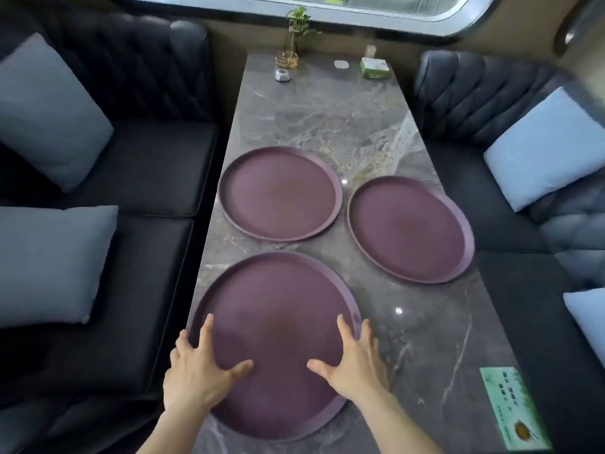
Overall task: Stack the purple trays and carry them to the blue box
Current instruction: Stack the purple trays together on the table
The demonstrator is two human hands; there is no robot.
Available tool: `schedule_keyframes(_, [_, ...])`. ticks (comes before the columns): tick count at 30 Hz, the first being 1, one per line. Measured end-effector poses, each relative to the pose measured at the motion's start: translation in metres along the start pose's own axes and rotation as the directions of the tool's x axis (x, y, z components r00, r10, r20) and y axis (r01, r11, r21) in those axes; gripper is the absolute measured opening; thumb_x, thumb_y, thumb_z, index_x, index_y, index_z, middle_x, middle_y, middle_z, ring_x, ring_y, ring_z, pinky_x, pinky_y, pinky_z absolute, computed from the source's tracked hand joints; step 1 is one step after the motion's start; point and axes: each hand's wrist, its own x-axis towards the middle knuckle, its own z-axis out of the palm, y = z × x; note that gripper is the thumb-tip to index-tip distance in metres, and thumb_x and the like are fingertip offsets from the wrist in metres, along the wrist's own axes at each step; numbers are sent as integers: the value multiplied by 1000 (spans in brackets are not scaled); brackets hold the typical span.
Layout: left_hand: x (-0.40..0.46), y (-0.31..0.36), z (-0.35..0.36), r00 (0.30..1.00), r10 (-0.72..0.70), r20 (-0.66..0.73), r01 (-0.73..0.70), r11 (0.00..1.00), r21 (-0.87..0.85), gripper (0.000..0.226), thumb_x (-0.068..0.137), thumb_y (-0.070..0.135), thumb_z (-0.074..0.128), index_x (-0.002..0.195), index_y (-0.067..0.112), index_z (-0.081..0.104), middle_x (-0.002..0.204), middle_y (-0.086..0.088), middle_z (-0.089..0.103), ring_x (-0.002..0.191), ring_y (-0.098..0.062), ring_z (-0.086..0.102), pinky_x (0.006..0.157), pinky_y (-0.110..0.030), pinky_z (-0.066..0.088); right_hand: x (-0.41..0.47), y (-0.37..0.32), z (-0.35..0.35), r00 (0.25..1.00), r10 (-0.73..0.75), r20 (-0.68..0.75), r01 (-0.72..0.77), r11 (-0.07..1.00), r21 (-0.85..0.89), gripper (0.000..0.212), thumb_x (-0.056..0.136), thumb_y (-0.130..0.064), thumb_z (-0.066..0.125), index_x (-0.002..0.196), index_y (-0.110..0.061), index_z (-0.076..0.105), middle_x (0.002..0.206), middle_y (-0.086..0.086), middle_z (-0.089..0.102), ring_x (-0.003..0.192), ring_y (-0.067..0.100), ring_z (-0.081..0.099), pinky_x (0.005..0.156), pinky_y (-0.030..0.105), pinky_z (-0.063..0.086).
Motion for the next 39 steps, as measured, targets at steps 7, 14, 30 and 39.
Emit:
schedule_keyframes(7, [4,2,-3,999,-40,-24,39,996,-75,132,45,69,84,154,40,16,142,-18,29,132,-35,30,100,-46,49,-3,-11,-5,996,88,-23,-89,996,-8,125,56,-85,71,158,-38,15,141,6,30,130,29,39,97,39,49])
schedule_keyframes(14, [12,16,-43,994,28,-102,-47,980,-191,134,42,59,91,154,40,20,136,-13,26,129,-31,24,105,-44,44,-8,-36,-51,990,102,-102,-105,994,-24,126,51,-89,68,156,-37,20,130,4,35,125,26,47,96,35,48])
schedule_keyframes(30, [124,120,-128,950,56,-306,-129,966,-224,110,51,60,89,147,30,46,140,-12,28,134,-30,23,109,-45,41,120,-102,-173,952,-104,-289,77,992,-104,100,61,-81,73,147,-40,42,124,5,27,120,30,40,89,38,52])
schedule_keyframes(39, [215,173,-129,948,25,-317,-72,988,-136,108,51,65,87,146,30,48,140,-13,31,131,-32,29,110,-45,39,235,-120,-194,960,-123,-250,98,989,-111,101,60,-82,72,147,-41,42,131,8,26,122,32,39,91,40,52])
